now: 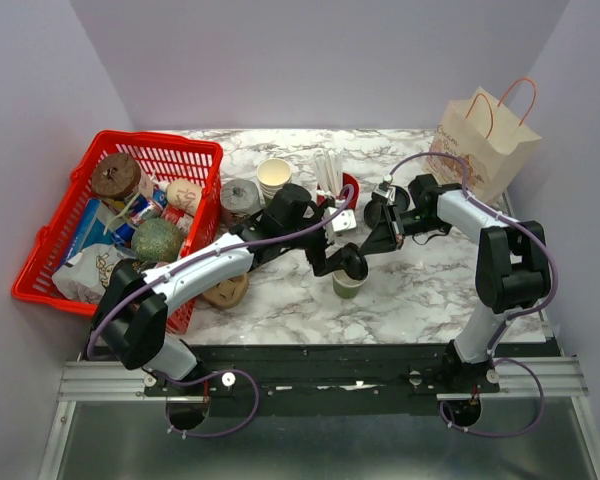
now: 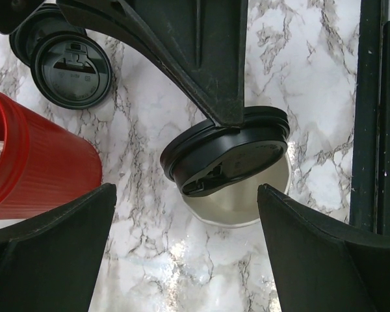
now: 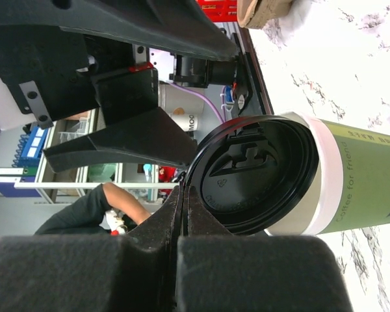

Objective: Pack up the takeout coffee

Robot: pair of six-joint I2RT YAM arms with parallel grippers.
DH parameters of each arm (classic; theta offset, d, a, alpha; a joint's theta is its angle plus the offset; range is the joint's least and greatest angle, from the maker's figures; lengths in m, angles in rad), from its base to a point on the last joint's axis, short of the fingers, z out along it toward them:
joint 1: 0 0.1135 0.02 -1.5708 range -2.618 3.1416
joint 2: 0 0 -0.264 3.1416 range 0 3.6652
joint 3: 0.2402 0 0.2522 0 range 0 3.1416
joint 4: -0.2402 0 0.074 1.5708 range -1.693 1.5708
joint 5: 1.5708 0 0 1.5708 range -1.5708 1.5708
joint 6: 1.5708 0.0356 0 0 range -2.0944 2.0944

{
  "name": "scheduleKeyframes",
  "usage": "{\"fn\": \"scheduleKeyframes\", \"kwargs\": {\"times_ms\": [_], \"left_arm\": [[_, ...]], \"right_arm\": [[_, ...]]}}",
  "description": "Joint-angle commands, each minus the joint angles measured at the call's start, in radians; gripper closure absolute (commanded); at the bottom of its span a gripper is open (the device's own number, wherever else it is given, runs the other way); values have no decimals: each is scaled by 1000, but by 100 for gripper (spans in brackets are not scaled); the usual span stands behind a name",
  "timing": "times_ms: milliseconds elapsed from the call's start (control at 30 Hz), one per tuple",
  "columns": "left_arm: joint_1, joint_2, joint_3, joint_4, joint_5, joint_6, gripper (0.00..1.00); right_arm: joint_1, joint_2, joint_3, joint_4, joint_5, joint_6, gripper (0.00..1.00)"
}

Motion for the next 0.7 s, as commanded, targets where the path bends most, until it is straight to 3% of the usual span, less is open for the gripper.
{"fn": "scheduleKeyframes", "kwargs": {"times_ms": [0, 667], "left_arm": [[-12, 21, 40, 36, 46, 19, 4], [-46, 32, 16, 65, 60, -22, 4]], "right_arm": [[8, 11, 17, 26, 17, 19, 91], [1, -1, 31, -17, 91, -17, 74]]}}
